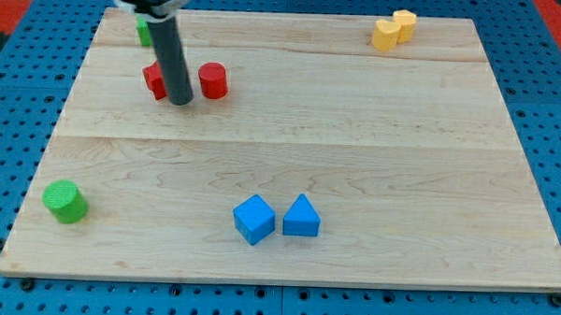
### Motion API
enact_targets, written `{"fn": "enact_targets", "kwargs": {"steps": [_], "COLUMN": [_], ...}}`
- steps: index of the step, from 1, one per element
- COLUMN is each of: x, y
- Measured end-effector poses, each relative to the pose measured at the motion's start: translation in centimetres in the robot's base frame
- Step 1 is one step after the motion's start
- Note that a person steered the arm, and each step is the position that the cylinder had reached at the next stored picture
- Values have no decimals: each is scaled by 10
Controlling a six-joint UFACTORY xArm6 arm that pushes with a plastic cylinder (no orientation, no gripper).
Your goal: Push the red blocks to the center of the board
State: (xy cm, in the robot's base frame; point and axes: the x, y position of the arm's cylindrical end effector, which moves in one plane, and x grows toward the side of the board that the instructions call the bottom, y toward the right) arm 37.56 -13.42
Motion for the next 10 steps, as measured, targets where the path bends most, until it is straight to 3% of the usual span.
{"fn": "enact_targets", "kwargs": {"steps": [2, 3, 4, 6, 7, 8, 9, 10], "x": [-1, -12, -14, -39, -58, -10, -20, -90], "y": [-137, -98, -12, -64, 13, 74, 25, 18]}}
